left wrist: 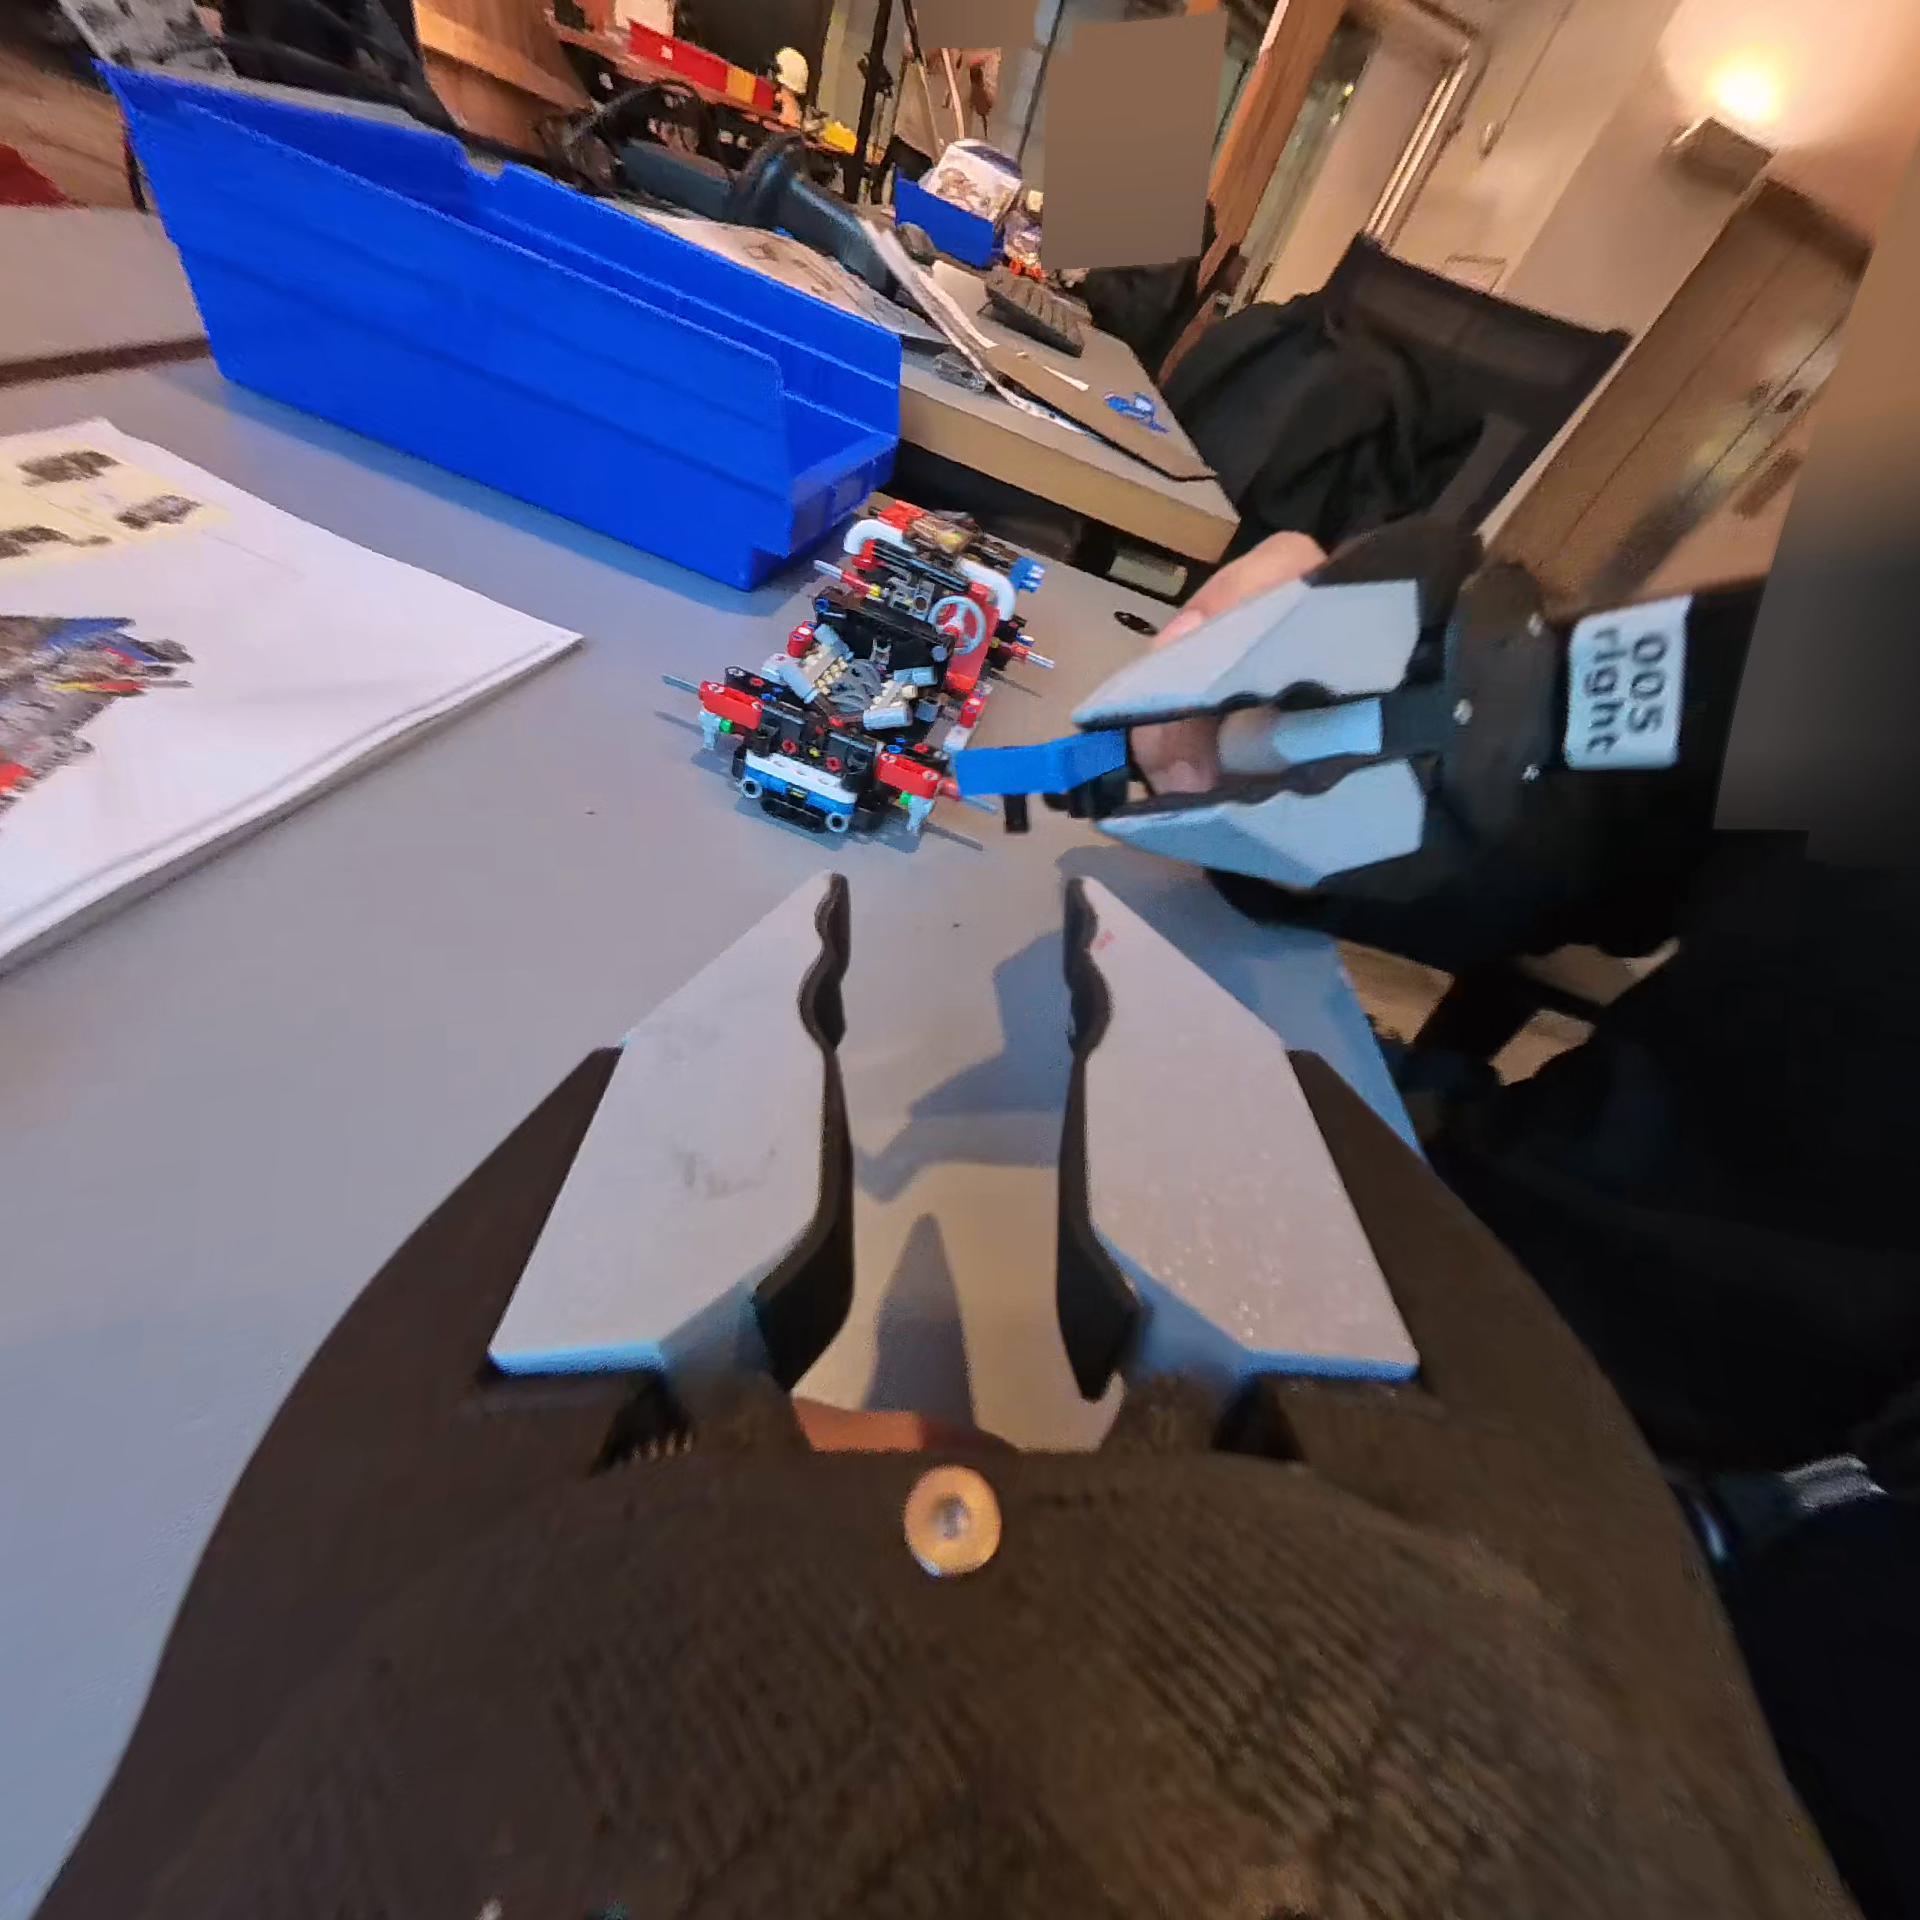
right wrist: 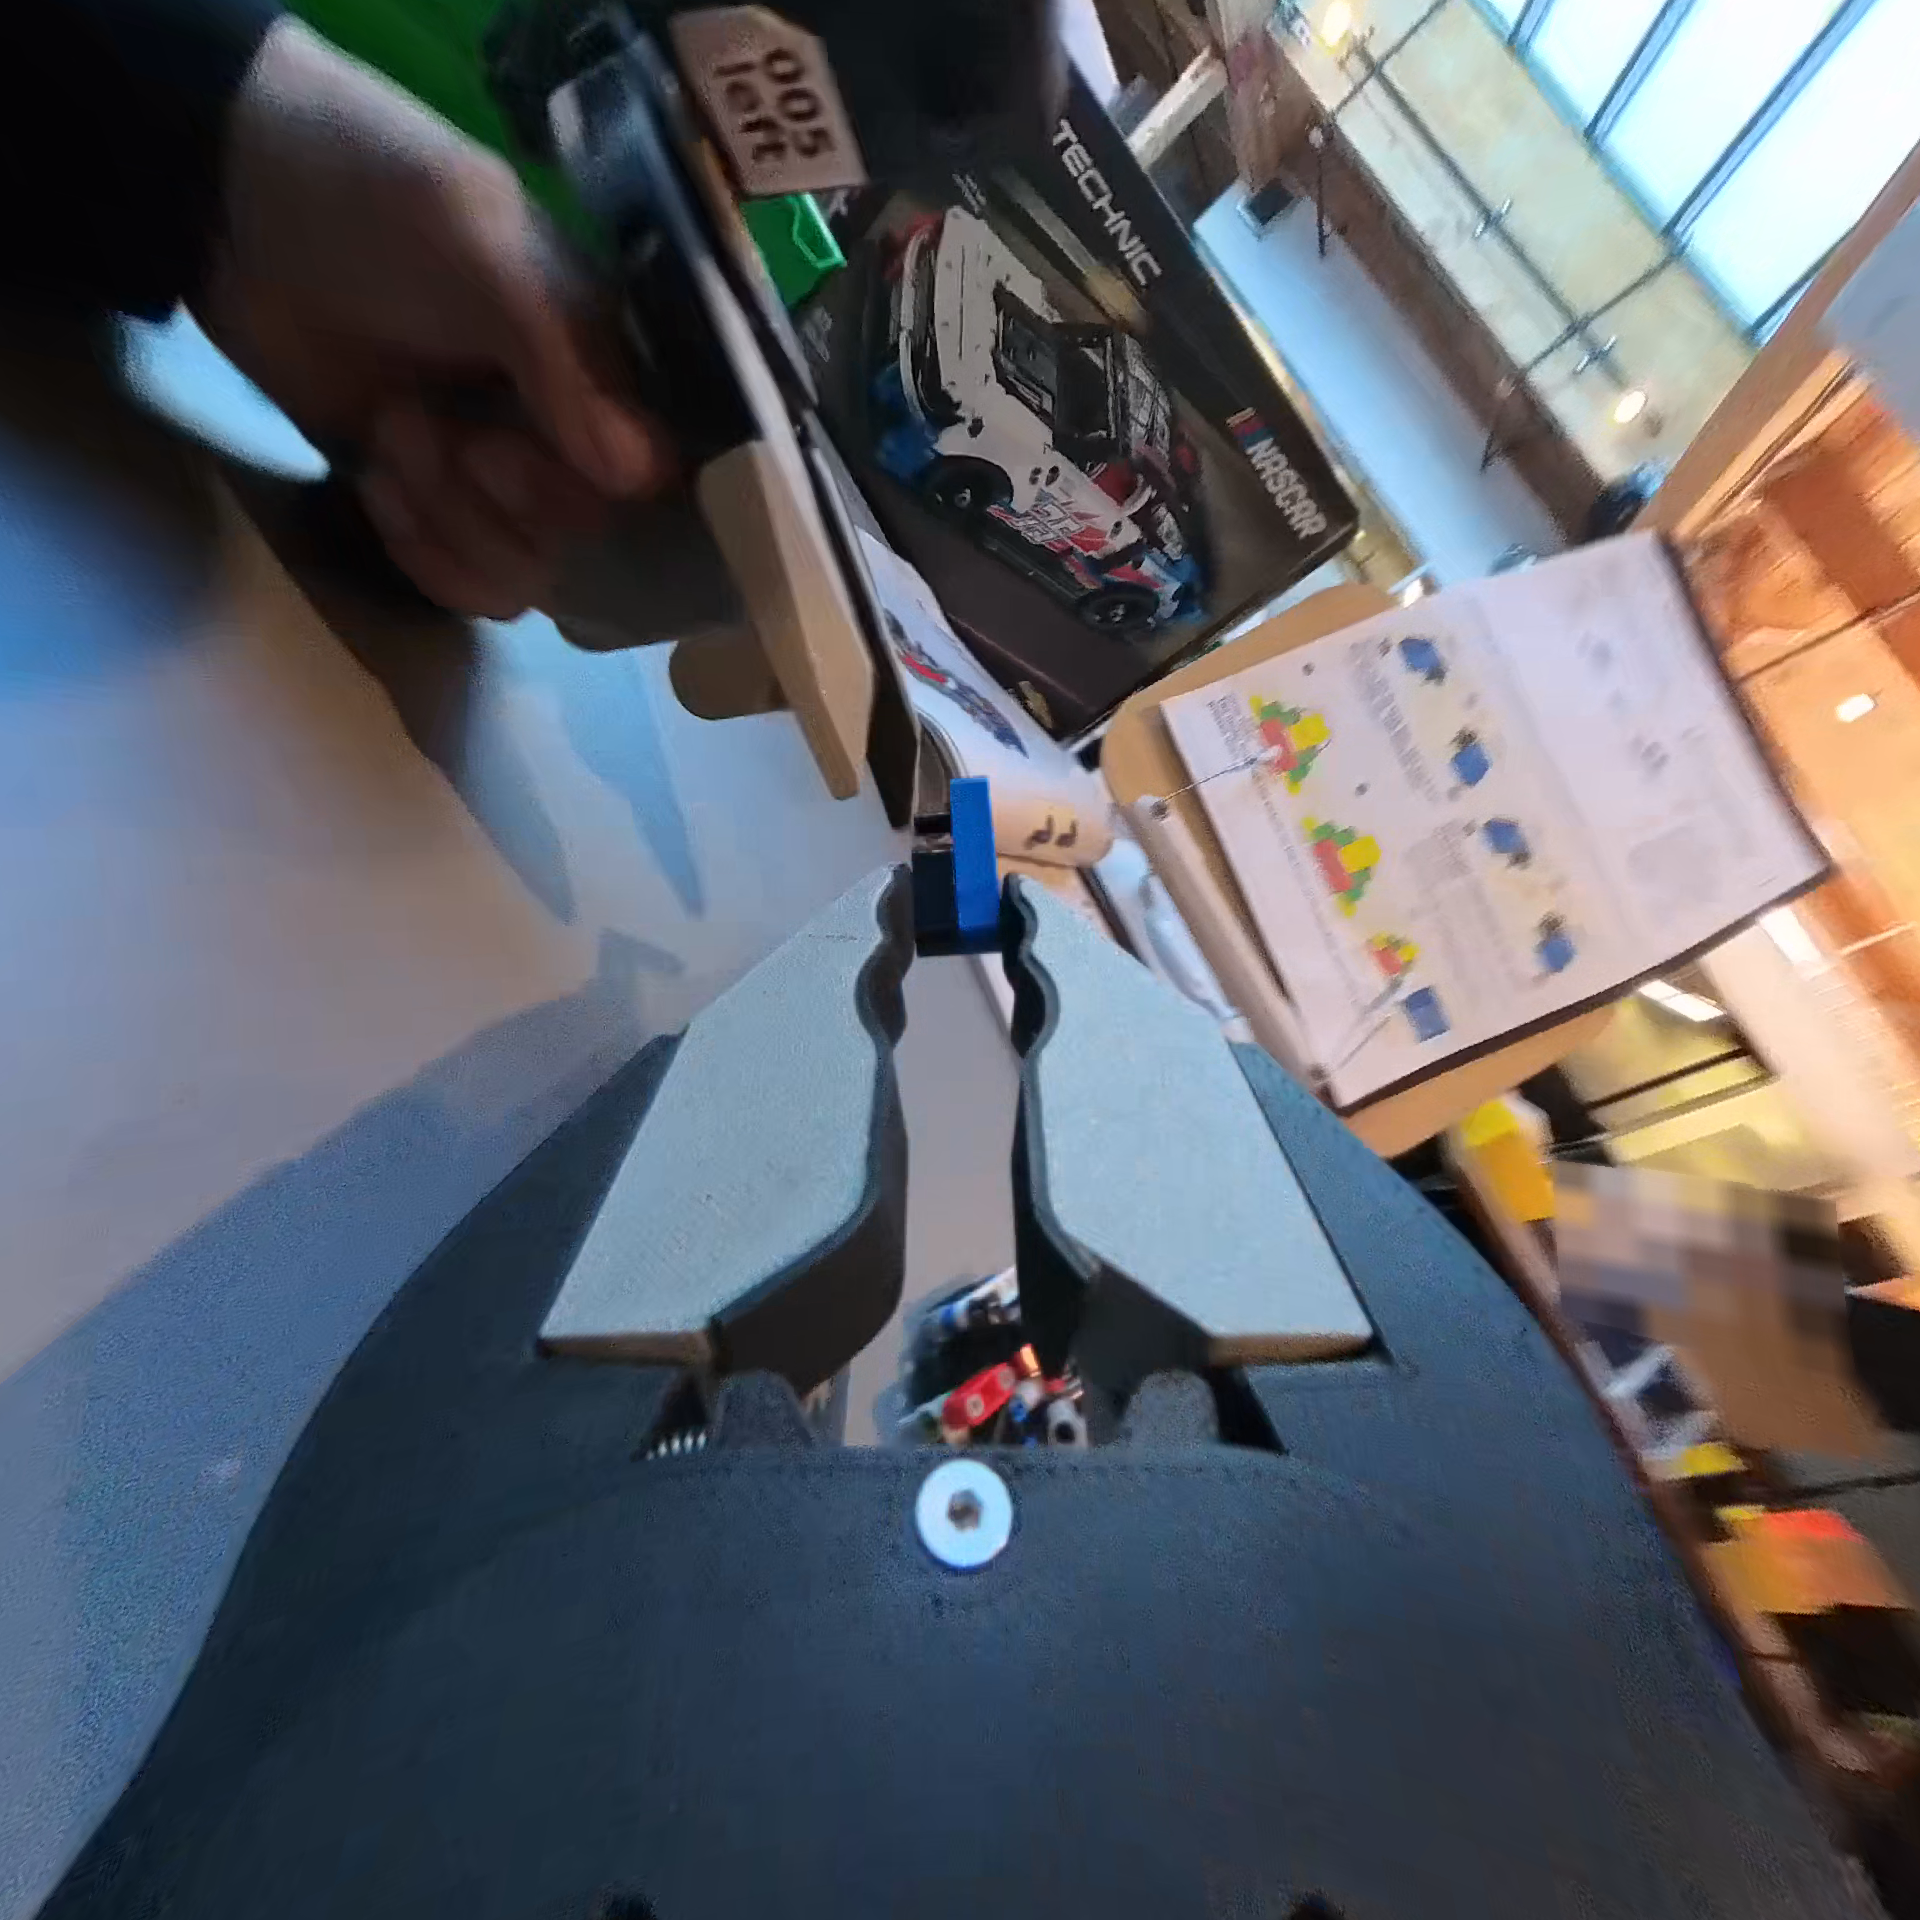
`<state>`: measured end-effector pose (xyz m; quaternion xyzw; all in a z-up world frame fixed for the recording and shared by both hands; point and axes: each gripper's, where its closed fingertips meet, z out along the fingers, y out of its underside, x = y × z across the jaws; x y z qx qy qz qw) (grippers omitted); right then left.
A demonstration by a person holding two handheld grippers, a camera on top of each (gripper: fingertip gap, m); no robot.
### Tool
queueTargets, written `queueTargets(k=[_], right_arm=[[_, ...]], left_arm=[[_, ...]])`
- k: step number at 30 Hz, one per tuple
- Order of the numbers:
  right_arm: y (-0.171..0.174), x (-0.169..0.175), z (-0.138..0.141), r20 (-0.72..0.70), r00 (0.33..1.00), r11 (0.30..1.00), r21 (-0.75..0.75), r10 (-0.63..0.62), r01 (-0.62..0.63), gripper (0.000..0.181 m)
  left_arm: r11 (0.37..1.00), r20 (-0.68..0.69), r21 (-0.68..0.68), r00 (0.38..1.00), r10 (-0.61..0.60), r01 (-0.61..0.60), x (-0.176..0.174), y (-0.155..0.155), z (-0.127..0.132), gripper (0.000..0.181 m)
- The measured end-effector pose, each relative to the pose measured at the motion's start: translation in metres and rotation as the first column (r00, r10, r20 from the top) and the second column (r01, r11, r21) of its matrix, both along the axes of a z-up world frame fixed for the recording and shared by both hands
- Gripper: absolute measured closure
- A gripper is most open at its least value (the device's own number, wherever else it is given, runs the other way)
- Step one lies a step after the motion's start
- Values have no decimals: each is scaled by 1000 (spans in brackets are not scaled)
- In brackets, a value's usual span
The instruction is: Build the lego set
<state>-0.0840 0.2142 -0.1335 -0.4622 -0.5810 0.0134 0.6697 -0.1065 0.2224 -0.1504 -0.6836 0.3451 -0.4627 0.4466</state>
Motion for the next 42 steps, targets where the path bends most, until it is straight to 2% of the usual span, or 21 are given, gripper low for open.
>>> queueTargets(k=[3,7,9,11,15,20,24,27,38,40,42], right_arm=[[4,-10,-2,84,996,993,122,-14,4,168],[8,-24,-3,154,988,979,195,22,-52,168],[13,-29,-6,171,985,979,195,24,-57,168],[15,-33,-8,173,984,981,182,36,-68,169],[16,-34,-16,175,984,989,131,45,-68,168],[17,-30,-13,135,988,992,95,73,-86,168],[16,-28,-7,102,992,991,106,74,-85,168],[13,-28,-4,95,993,989,123,75,-87,168],[3,-30,4,35,994,987,116,106,-109,173],[1,-29,8,-28,990,989,52,140,-139,181],[6,-25,15,-123,982,986,-66,144,-152,181]], left_arm=[[1000,33,-15,999,-16,16,0,-2,3,142],[1000,52,11,998,18,-18,-4,3,8,145],[998,55,19,997,51,-52,-7,7,9,146],[995,33,16,995,97,-98,-11,14,5,155],[994,60,-54,994,93,-90,-11,18,3,155],[993,127,-105,990,68,-55,-7,21,7,157],[996,192,-89,981,30,-13,-7,19,15,159],[997,213,-68,977,-4,19,-5,15,19,164],[997,236,-39,970,-50,61,-5,6,24,164],[998,215,-24,975,-53,59,-5,5,23,165],[1000,189,21,982,-16,12,-9,8,23,165]])
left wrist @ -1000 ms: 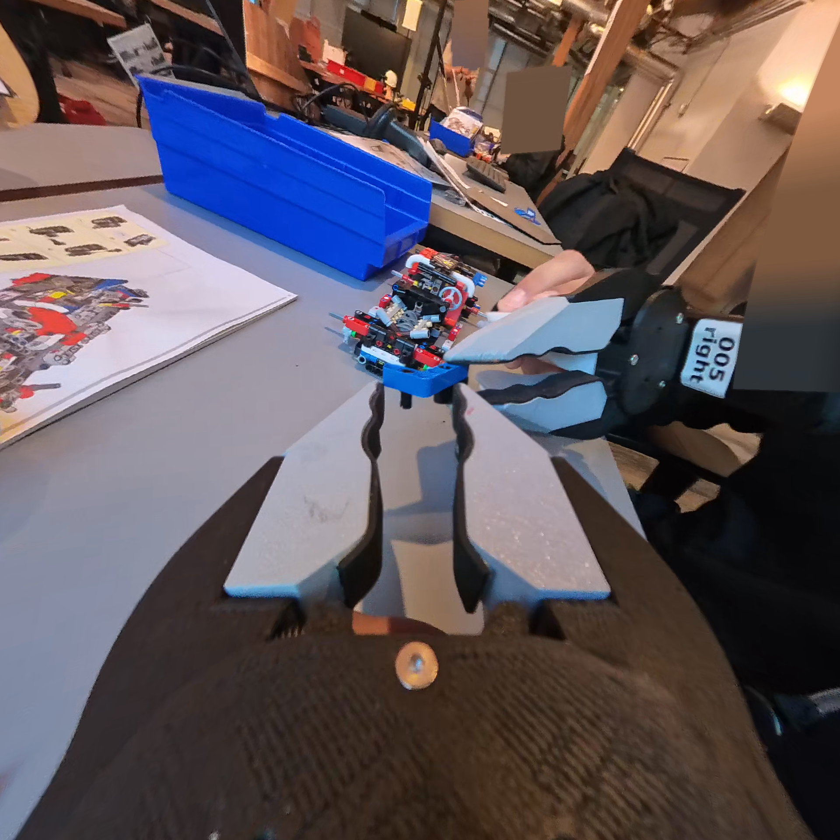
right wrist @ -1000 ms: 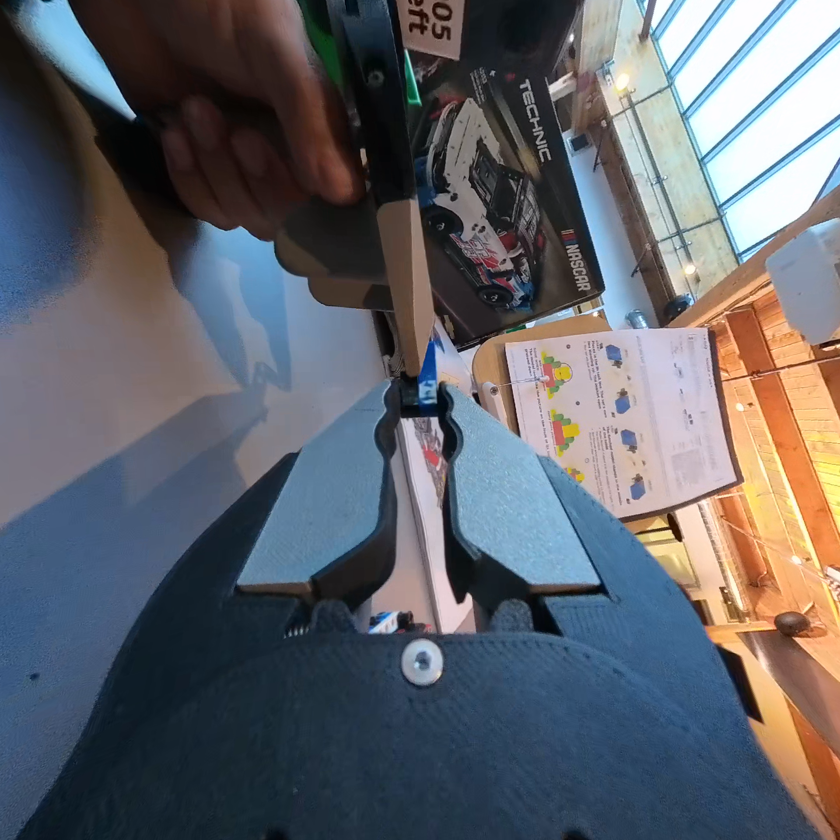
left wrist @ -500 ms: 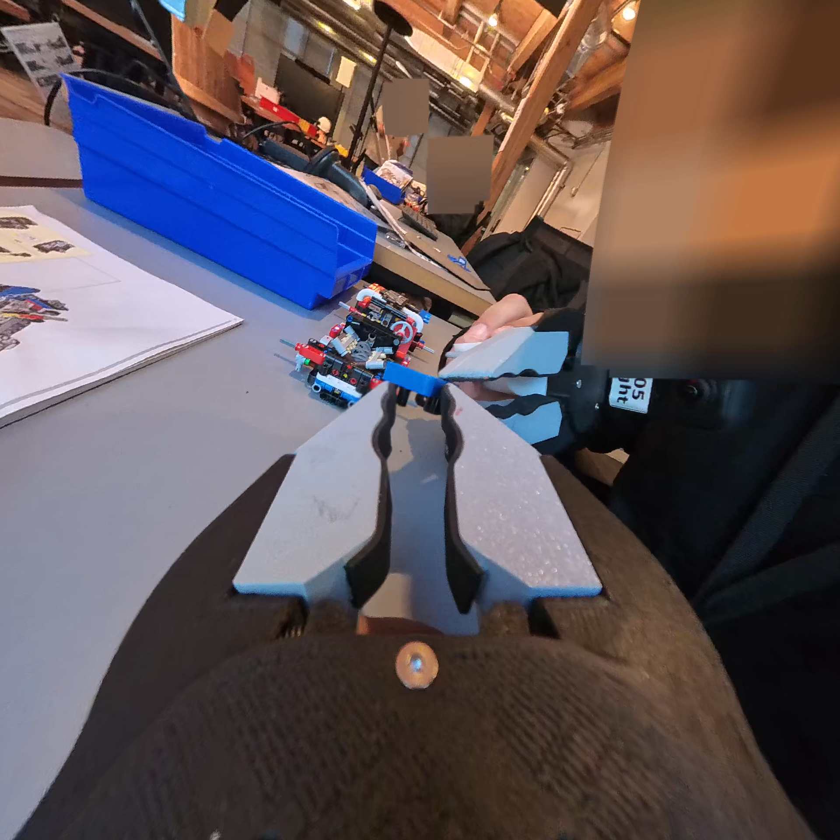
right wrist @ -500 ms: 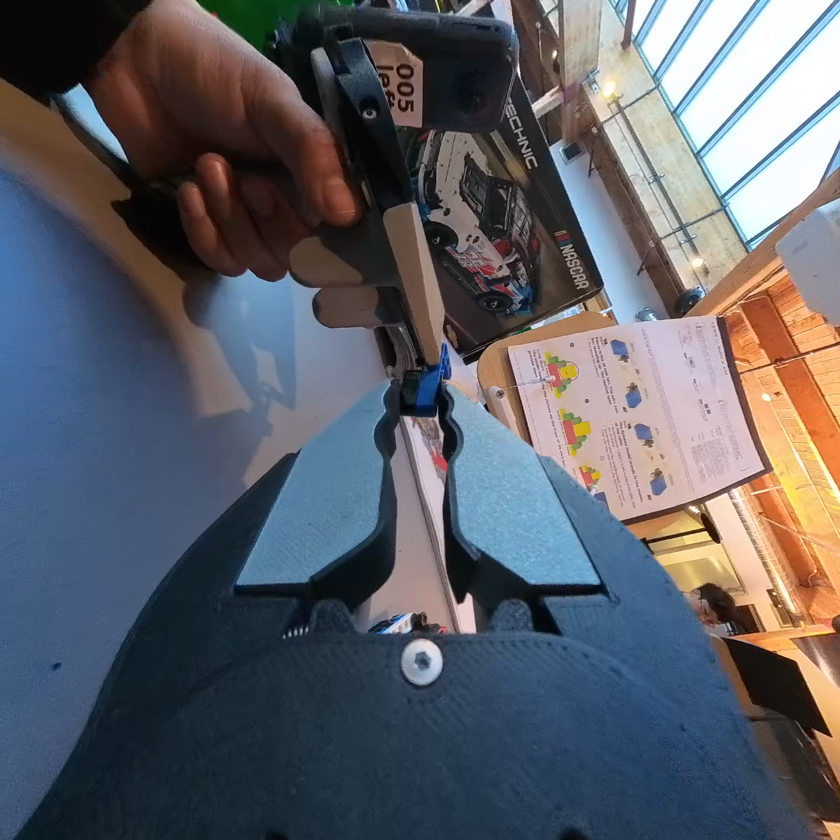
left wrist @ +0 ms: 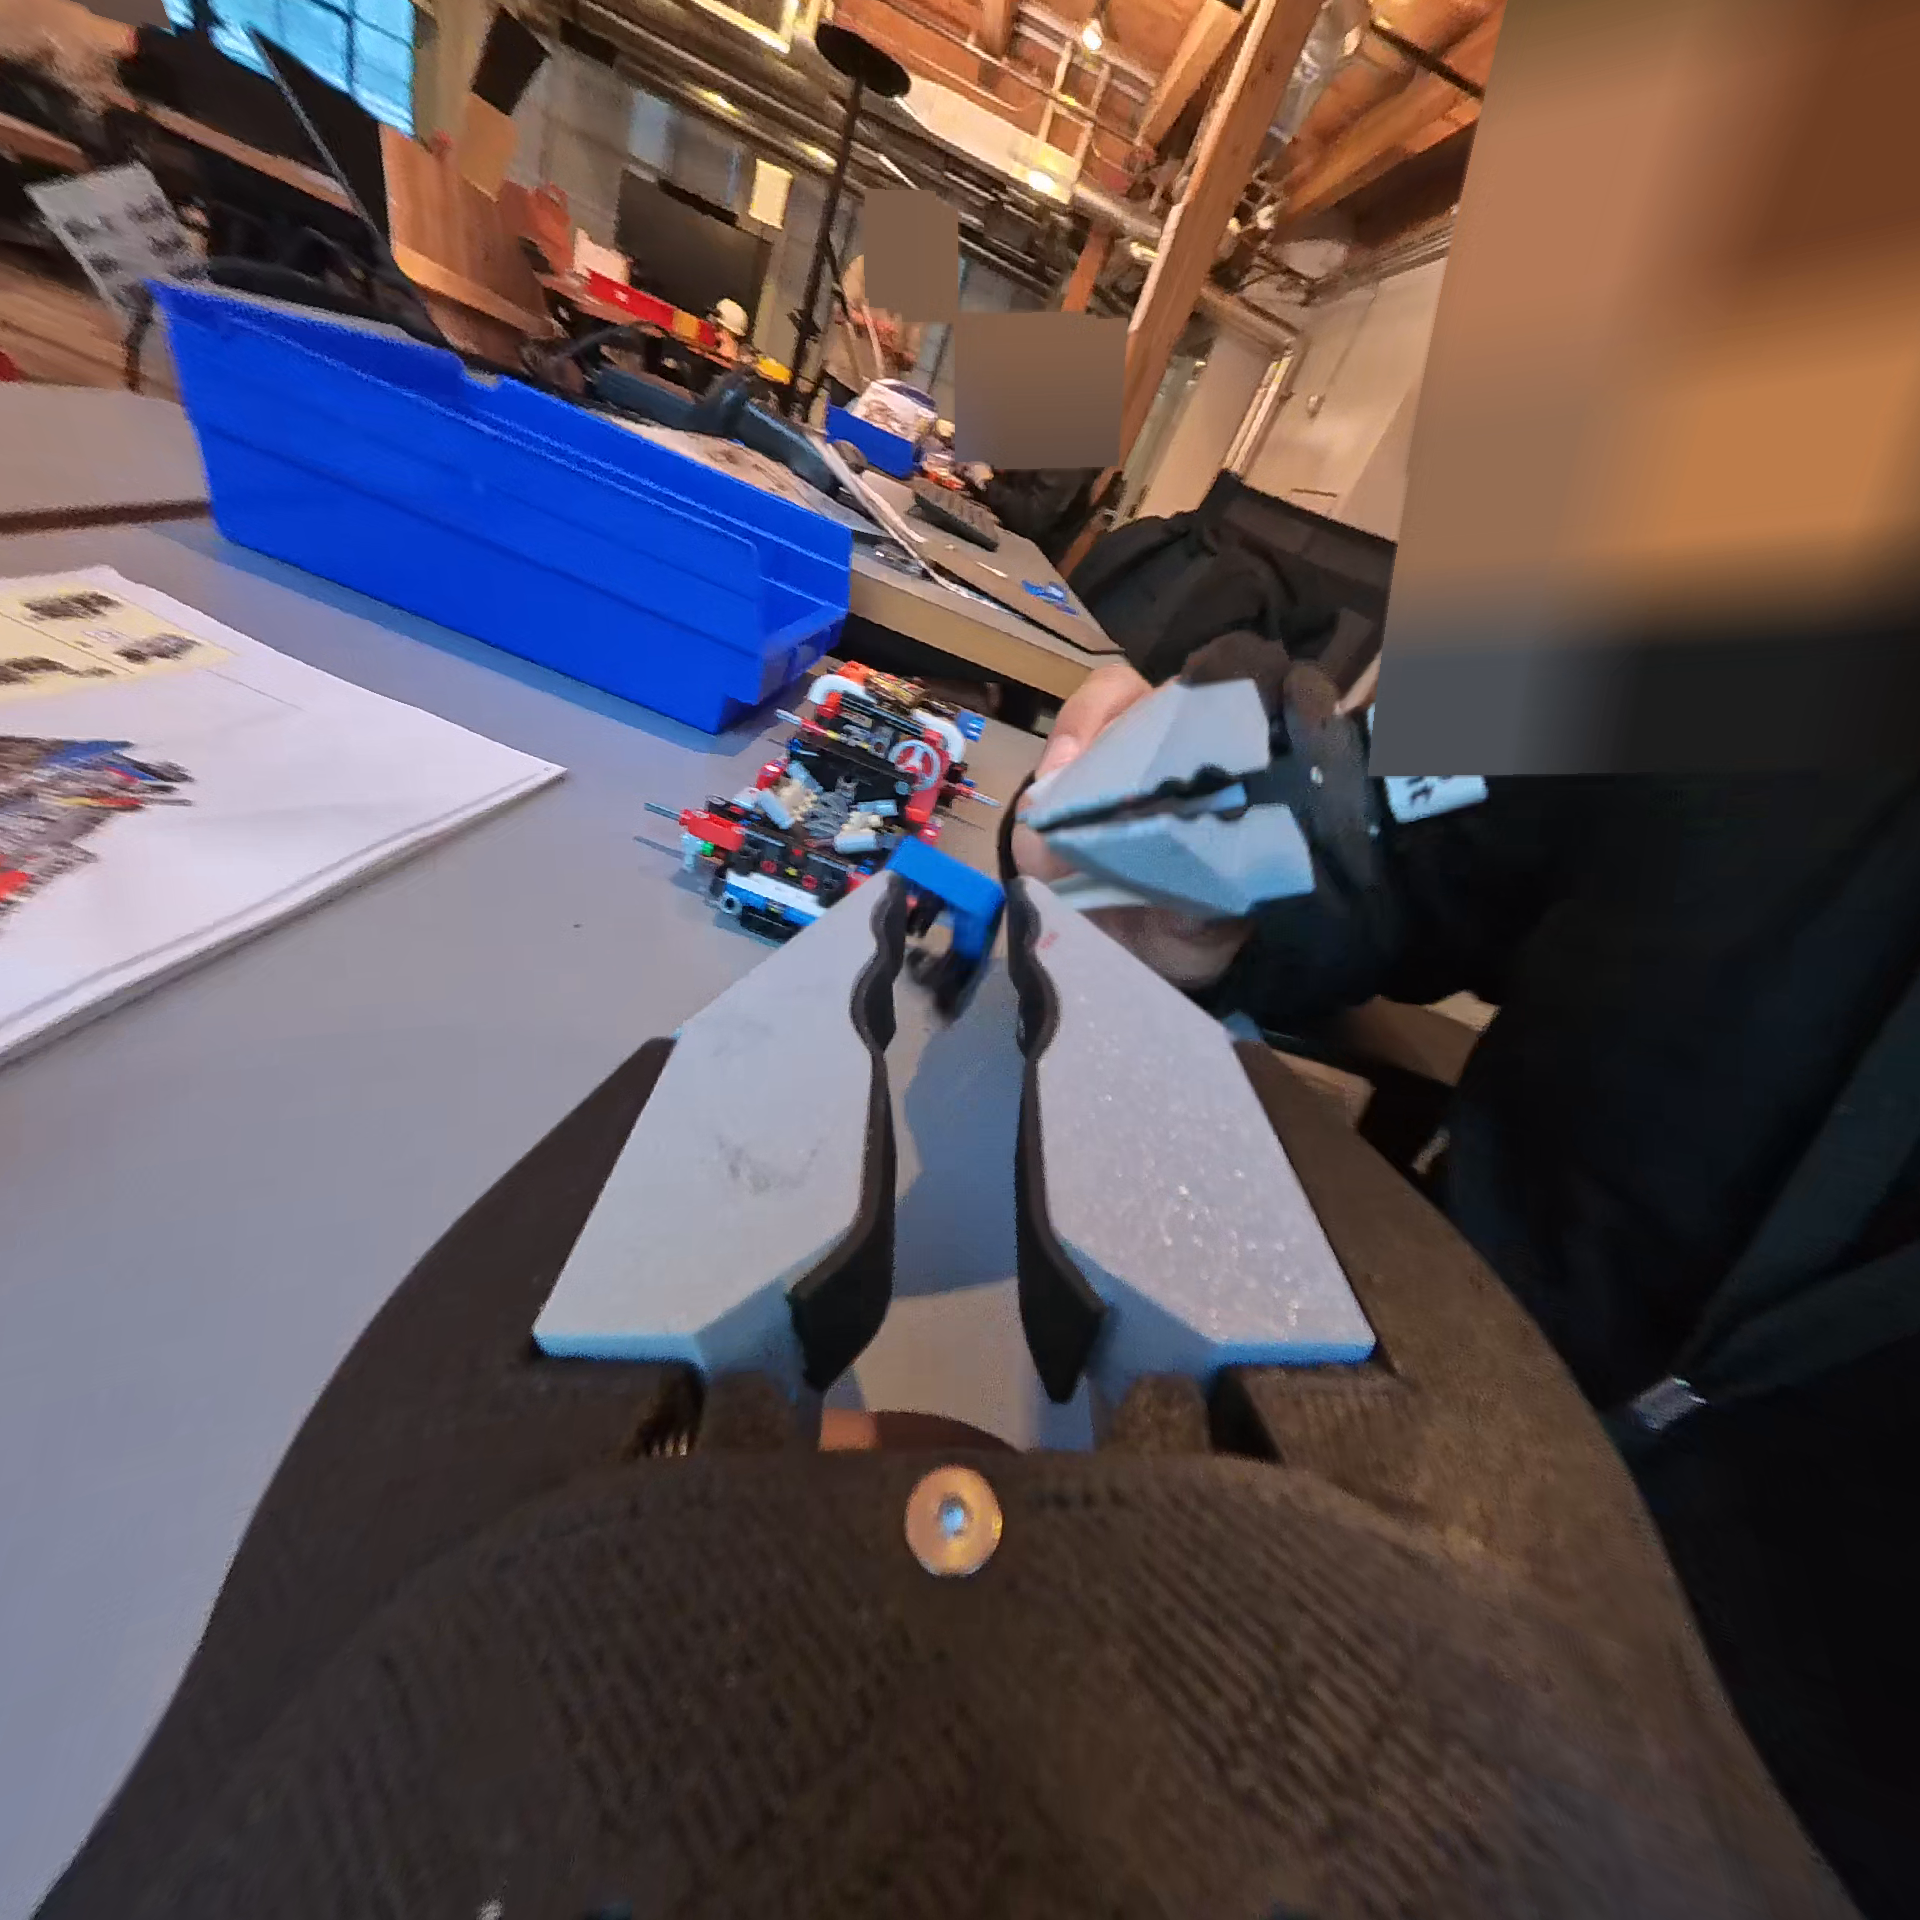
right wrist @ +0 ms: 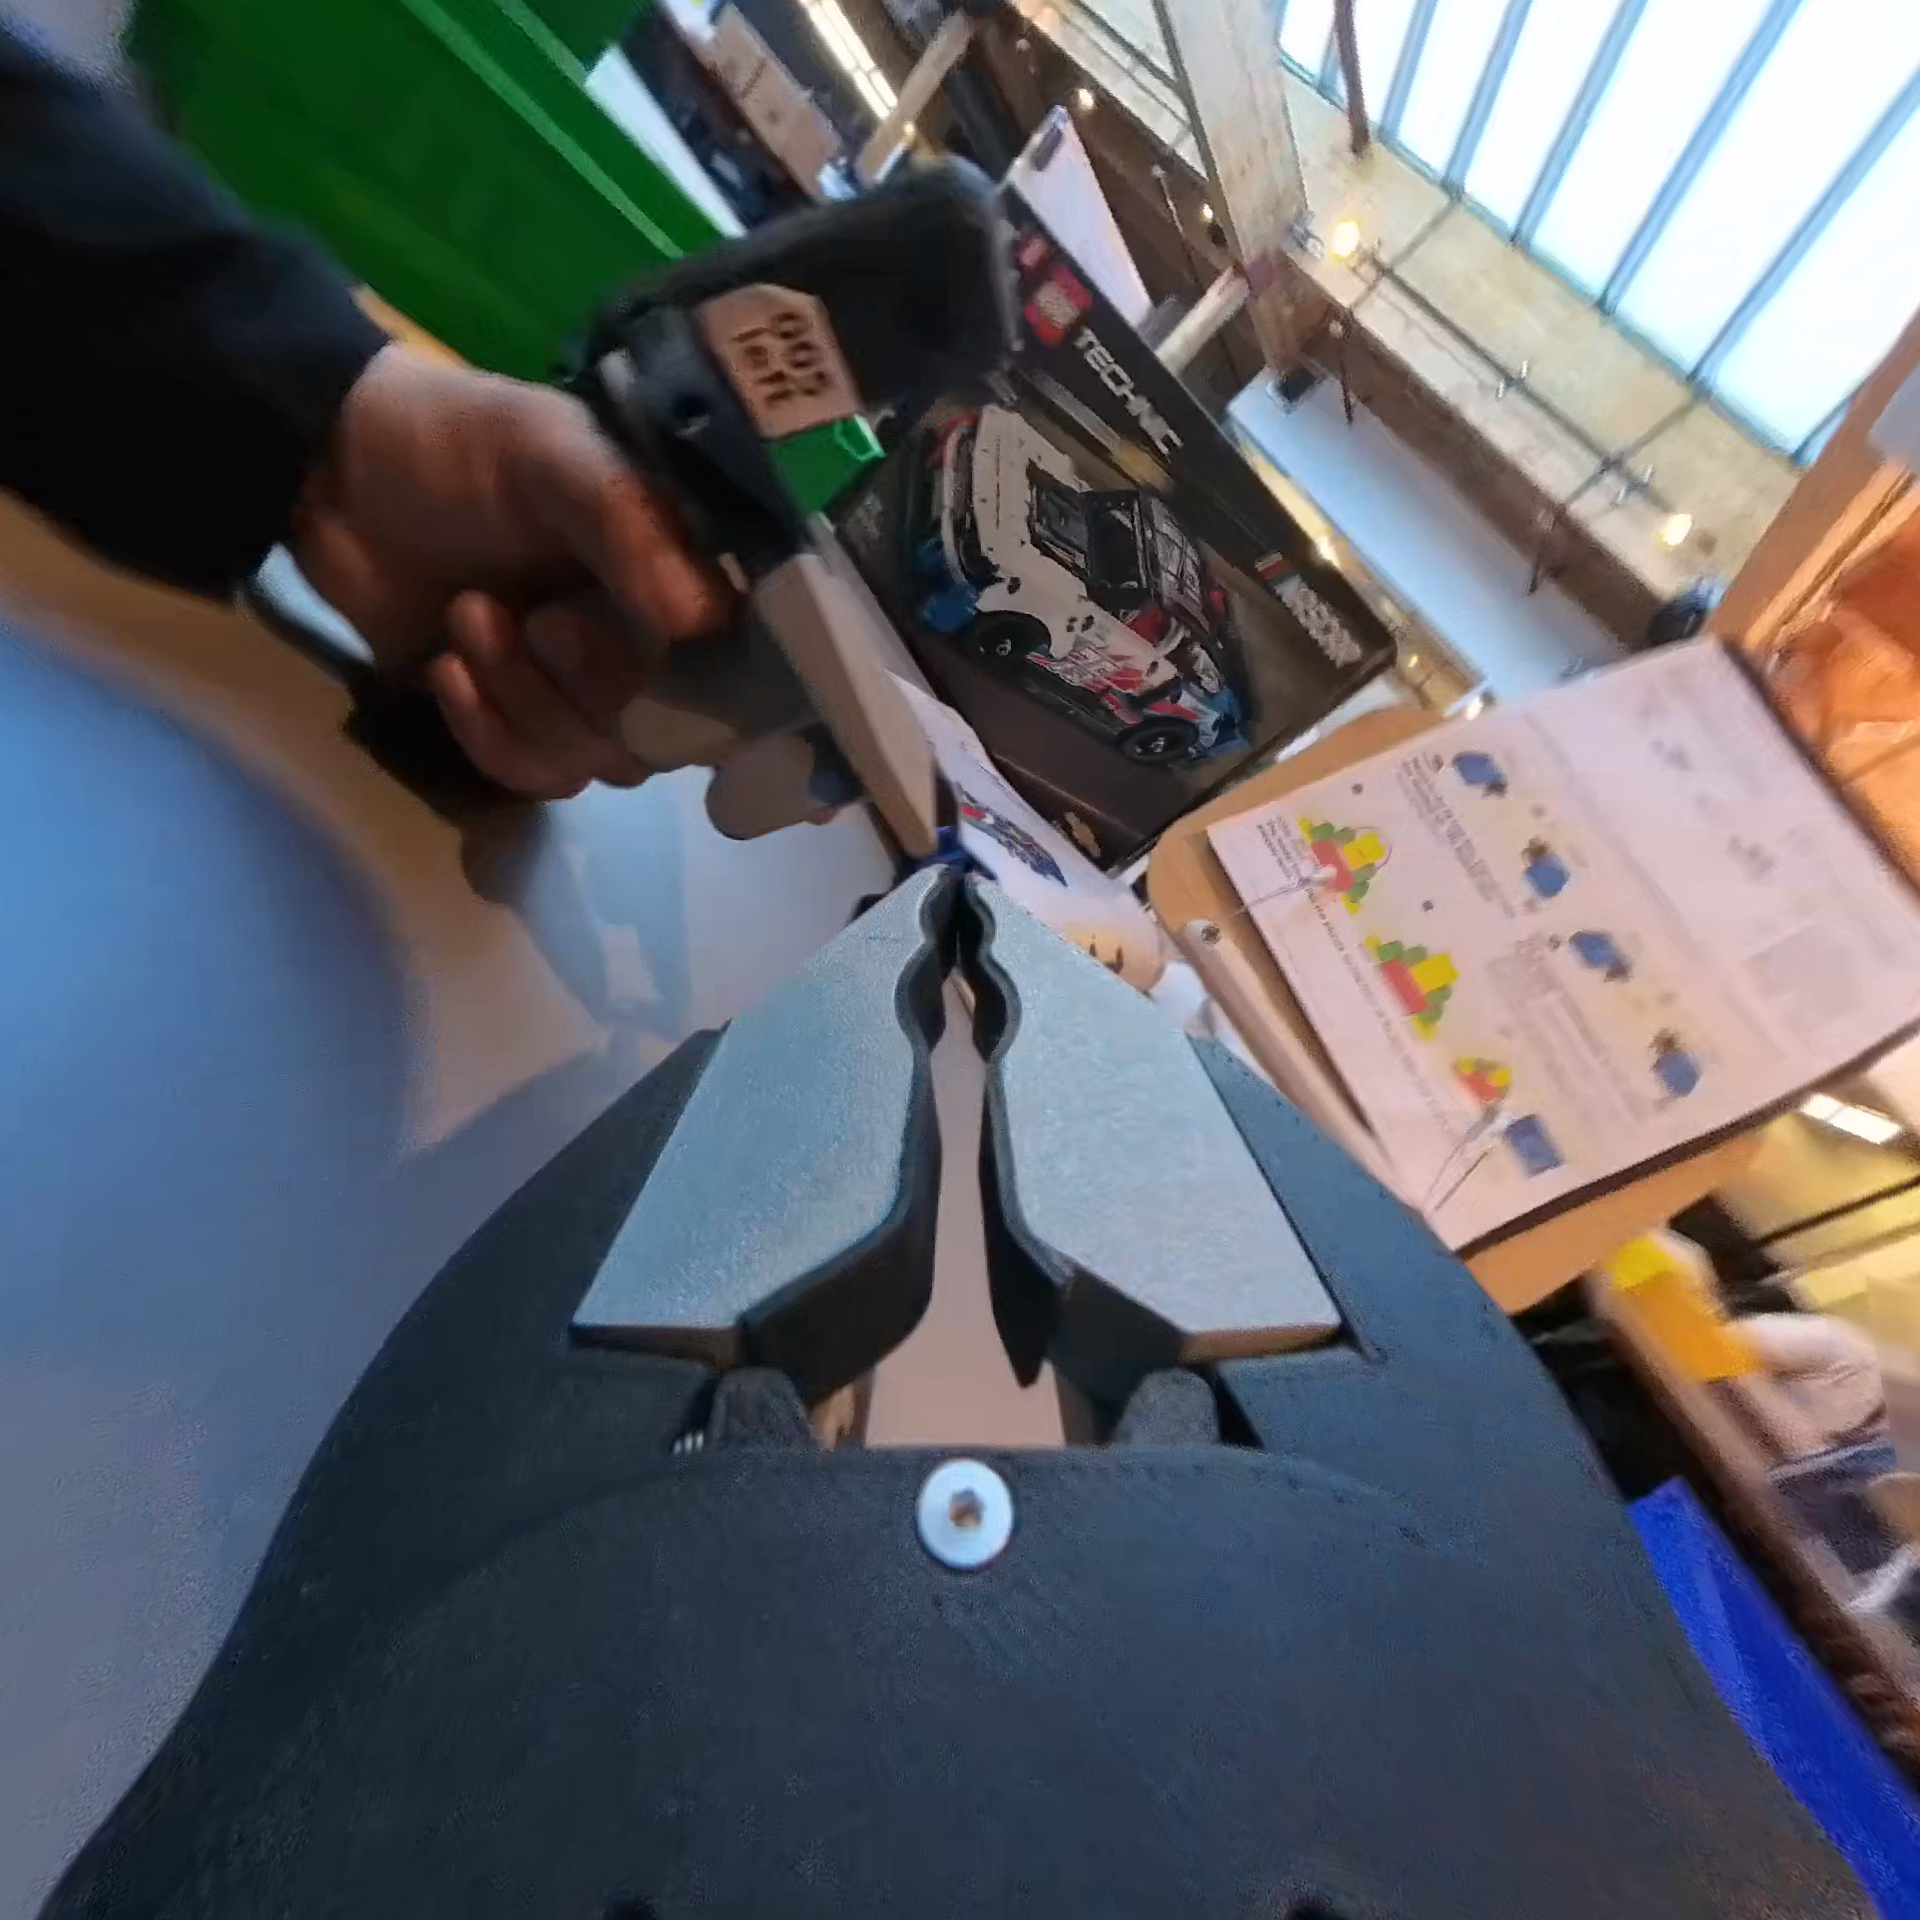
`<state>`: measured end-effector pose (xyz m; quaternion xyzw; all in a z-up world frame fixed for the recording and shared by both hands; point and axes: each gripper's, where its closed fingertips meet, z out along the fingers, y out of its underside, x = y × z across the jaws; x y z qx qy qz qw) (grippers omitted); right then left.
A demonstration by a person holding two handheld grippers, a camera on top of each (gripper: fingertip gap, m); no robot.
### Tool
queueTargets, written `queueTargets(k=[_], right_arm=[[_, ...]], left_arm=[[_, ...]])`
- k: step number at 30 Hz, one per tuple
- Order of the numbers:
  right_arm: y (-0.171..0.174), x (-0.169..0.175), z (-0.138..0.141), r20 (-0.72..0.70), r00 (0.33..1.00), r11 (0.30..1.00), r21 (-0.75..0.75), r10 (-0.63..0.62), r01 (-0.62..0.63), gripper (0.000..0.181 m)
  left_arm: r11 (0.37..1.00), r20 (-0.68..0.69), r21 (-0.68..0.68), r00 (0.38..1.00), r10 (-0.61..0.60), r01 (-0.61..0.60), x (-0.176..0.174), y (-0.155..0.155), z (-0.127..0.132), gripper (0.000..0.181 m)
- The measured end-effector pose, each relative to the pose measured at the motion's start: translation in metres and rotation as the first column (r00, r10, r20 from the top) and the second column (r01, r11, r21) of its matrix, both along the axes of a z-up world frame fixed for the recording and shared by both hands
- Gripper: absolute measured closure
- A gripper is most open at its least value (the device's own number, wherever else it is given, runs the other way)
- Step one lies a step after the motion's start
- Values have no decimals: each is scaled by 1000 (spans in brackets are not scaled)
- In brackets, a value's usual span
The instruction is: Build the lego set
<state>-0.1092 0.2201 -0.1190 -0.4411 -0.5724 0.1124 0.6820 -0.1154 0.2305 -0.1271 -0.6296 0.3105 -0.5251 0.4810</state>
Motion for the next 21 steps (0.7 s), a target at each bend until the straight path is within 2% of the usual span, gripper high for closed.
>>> queueTargets(k=[3,4,7,9,10,11,12,15,18,21], right_arm=[[16,6,-3,-20,999,995,-91,-36,34,181],[19,6,-7,-8,999,993,-113,-41,40,181],[27,5,-19,30,998,986,-156,-59,63,181],[31,8,-21,34,997,981,-181,-70,75,181],[32,10,-22,32,997,976,-202,-77,82,181],[34,12,-23,28,996,970,-223,-88,92,181],[35,16,-22,21,995,964,-245,-100,102,181],[33,25,-21,-10,993,950,-295,-114,106,181],[29,29,-26,2,992,943,-312,-123,117,181],[26,28,-30,17,993,939,-323,-117,116,181]], left_arm=[[998,-28,52,999,46,-45,-5,2,1,167],[997,-46,54,997,58,-55,-7,4,-1,176],[982,-145,69,972,183,-174,-21,24,-13,181],[978,-124,31,970,210,-207,-29,30,-12,181],[976,-128,-4,968,216,-219,-32,33,-15,174],[975,-138,-42,967,212,-219,-33,35,-19,168],[969,-178,-87,961,213,-231,-33,37,-27,169],[951,-416,-164,893,174,-262,-31,36,-65,164],[967,-563,-133,820,106,-216,-19,23,-86,161],[972,-690,-86,717,99,-217,-17,20,-105,158]])
